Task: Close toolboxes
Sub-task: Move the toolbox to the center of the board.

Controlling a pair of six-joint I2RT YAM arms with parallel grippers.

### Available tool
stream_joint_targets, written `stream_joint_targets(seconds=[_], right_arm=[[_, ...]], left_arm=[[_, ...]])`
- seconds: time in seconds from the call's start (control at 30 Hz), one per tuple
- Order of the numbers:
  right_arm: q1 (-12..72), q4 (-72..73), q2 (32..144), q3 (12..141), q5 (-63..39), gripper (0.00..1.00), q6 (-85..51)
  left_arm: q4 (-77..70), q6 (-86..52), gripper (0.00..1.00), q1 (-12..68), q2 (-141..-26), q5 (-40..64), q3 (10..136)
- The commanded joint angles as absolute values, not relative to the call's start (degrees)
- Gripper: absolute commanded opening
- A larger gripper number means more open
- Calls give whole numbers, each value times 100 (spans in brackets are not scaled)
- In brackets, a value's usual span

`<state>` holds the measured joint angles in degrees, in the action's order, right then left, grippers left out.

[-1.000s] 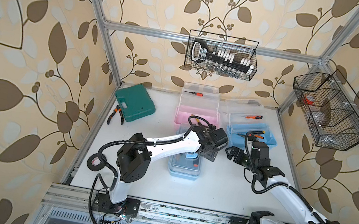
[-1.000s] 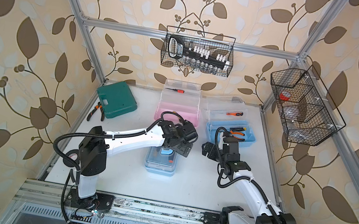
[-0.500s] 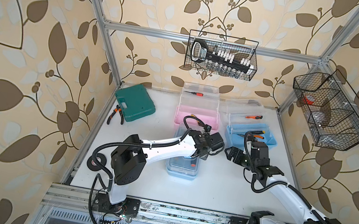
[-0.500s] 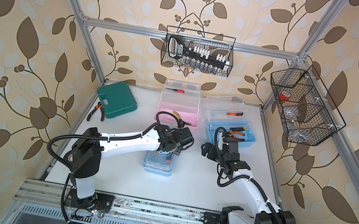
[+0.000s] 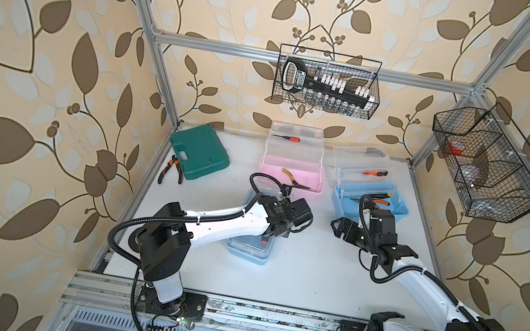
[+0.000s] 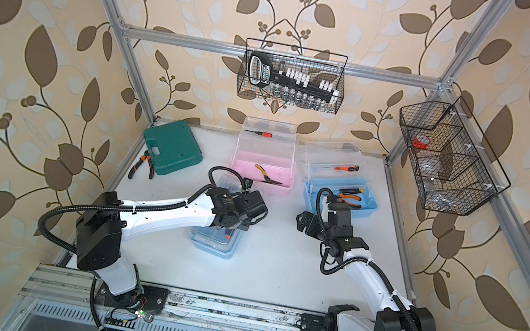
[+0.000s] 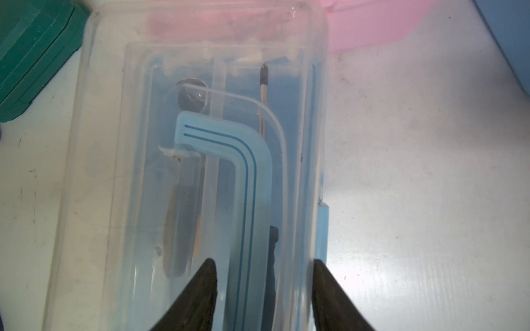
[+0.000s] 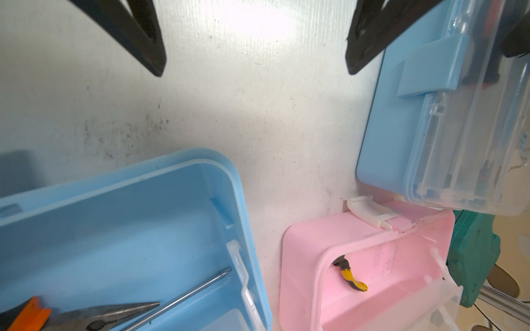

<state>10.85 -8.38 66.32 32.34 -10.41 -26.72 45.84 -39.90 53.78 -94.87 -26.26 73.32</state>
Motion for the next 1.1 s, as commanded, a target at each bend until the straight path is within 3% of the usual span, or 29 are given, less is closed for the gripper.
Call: stream_joint_targets(seconds=[0.0, 0.53, 1.07], right_arm=[[1081, -827, 6688, 3250, -1168, 94, -2602], [1099, -718, 6731, 3260, -1353, 93, -2663], [1154, -668, 6940, 3413, -1371, 90, -2646]], left_arm=[[5590, -4434, 51, 5072, -9685, -2198, 6678], [5262, -3908, 54, 3547, -8570, -2050, 5584], [4255, -2292, 56, 2688, -10081, -1496, 6812]])
